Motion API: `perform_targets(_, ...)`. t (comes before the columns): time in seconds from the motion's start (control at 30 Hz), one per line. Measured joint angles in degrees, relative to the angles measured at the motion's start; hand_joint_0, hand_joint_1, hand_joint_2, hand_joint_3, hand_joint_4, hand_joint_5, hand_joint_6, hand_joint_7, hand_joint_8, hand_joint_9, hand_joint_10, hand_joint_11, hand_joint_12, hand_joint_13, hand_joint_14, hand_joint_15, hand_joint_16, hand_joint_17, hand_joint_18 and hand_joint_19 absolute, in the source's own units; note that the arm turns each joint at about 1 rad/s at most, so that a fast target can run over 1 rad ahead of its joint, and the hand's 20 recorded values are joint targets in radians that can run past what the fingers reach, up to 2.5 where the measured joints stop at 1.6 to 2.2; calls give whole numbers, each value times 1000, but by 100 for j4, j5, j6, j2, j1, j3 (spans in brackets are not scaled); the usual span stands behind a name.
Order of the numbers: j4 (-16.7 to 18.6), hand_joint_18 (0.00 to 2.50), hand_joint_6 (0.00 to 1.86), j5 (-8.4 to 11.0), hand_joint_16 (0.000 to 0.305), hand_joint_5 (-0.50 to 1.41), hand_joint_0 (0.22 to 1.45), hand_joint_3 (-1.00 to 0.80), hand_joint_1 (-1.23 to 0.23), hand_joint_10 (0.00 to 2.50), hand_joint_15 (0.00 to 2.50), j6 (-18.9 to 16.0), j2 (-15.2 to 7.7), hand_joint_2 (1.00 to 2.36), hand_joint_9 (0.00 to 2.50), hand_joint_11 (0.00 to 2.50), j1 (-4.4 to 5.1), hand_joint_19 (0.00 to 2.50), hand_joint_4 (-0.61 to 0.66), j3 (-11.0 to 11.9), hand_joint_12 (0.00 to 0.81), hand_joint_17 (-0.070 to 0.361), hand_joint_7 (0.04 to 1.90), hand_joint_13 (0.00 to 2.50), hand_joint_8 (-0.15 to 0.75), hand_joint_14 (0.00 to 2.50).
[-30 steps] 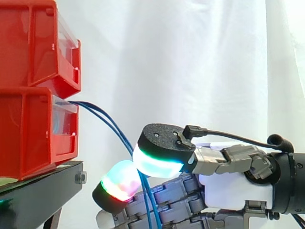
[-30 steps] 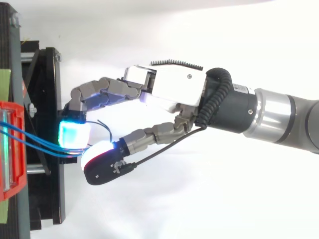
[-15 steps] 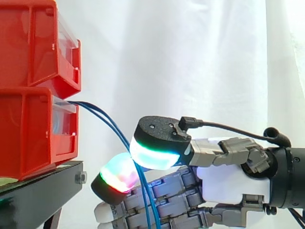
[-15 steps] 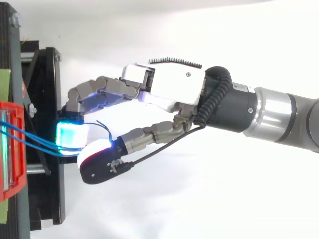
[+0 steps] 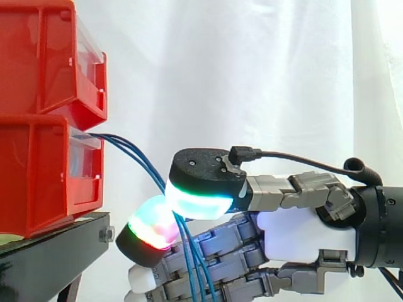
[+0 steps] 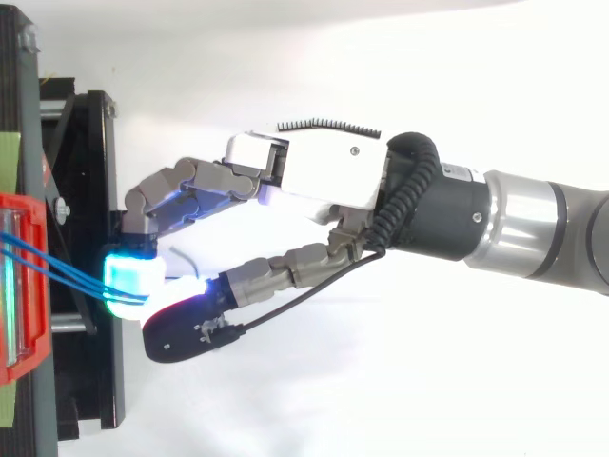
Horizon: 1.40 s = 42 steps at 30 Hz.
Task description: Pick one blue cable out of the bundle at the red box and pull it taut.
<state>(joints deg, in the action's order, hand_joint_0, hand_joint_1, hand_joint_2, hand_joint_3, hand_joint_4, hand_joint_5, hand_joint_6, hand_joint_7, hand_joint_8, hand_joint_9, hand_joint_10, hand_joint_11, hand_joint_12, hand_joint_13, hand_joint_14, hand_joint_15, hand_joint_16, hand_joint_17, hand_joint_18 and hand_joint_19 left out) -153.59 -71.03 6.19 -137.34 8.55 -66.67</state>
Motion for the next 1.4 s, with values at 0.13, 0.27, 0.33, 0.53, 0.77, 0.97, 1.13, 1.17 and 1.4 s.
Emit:
perform_targets(0.13,-111,384,898,1,59,-175,610,-104,-731,16,230,-18,49,1014,946,939,1,206,109,2,363,133,923,508,354,8)
perform_targets(0.27,-391,377,896,4,58,-177,609,-117,-725,15,240,-29,179,1015,1062,1079,-7,206,106,3,362,130,921,513,353,9)
perform_targets(0.33,-609,376,895,13,58,-178,609,-115,-725,16,242,-35,266,1015,1091,1118,-13,209,110,4,364,131,928,523,356,10)
perform_targets(0.53,-1211,372,892,11,57,-181,610,-133,-722,16,255,-160,442,1016,1145,1193,-19,216,102,5,362,129,929,539,351,9)
perform_targets(0.77,-1638,375,890,21,57,-181,610,-139,-722,15,257,-505,624,1016,1160,1200,-14,219,98,13,359,128,927,552,345,10)
perform_targets(0.97,-1807,377,888,27,57,-181,610,-140,-723,15,267,-554,677,1016,1168,1218,-10,221,97,67,356,128,926,564,342,12)
perform_targets(1.13,-2157,384,887,28,56,-181,611,-144,-725,15,305,-564,680,1018,1226,1330,-17,228,88,262,352,127,924,610,327,11)
perform_targets(1.17,-2253,386,887,28,56,-181,613,-143,-729,13,310,-566,680,1017,1225,1358,-17,228,86,306,351,126,918,609,324,12)
perform_targets(1.4,-2853,401,882,14,55,-182,621,-149,-768,12,321,-594,683,1020,1230,1403,-19,223,77,482,346,123,916,621,310,13)
